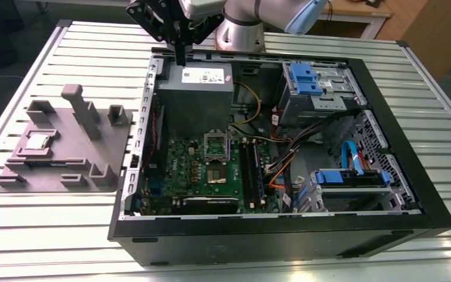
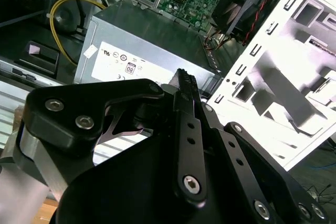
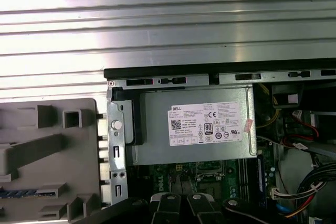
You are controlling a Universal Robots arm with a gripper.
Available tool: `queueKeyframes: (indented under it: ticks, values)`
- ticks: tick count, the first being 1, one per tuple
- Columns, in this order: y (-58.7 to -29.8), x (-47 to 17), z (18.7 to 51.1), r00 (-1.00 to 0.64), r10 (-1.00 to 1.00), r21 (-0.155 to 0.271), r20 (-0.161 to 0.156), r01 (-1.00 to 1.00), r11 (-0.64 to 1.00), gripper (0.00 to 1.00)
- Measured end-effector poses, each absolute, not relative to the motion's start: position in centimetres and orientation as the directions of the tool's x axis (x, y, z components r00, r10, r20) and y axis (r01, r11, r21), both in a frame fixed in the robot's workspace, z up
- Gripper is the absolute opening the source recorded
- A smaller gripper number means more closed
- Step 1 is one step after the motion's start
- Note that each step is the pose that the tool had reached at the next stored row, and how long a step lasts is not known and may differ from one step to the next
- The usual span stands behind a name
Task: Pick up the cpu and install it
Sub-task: 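Reach for the cpu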
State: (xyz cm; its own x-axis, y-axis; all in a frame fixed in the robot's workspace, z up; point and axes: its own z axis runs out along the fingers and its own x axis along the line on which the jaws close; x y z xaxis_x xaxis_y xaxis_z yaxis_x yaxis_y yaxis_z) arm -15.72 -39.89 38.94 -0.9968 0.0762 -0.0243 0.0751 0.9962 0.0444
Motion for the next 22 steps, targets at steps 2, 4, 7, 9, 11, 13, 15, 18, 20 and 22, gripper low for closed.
queueKeyframes:
  ticks: [2, 4, 7, 9, 11, 13, 15, 18, 20, 22]
  values:
    - [-39.9, -15.8, 38.9, -0.997, 0.076, 0.044, -0.024, 0.075, 0.996, 0.1]
    - [-39.9, -15.8, 38.9, -0.997, 0.076, 0.044, -0.024, 0.075, 0.996, 0.1]
    - [-39.9, -15.9, 38.9, -0.997, 0.076, 0.044, -0.024, 0.075, 0.996, 0.1]
    - [-39.9, -16.0, 38.9, -0.997, 0.076, 0.044, -0.024, 0.075, 0.996, 0.1]
    - [-39.9, -16.0, 38.9, -0.997, 0.076, 0.044, -0.024, 0.075, 0.996, 0.1]
    - [-39.9, -16.0, 38.9, -0.997, 0.076, 0.044, -0.024, 0.075, 0.996, 0.1]
    - [-39.9, -16.1, 38.9, -0.997, 0.076, 0.044, -0.024, 0.075, 0.996, 0.1]
    - [-39.9, -16.1, 38.9, -0.997, 0.076, 0.044, -0.024, 0.075, 0.996, 0.1]
    - [-39.9, -17.2, 38.9, -0.997, 0.076, 0.044, -0.024, 0.075, 0.996, 0.1]
    - [-39.9, -17.3, 38.9, -0.997, 0.076, 0.044, -0.024, 0.075, 0.996, 0.1]
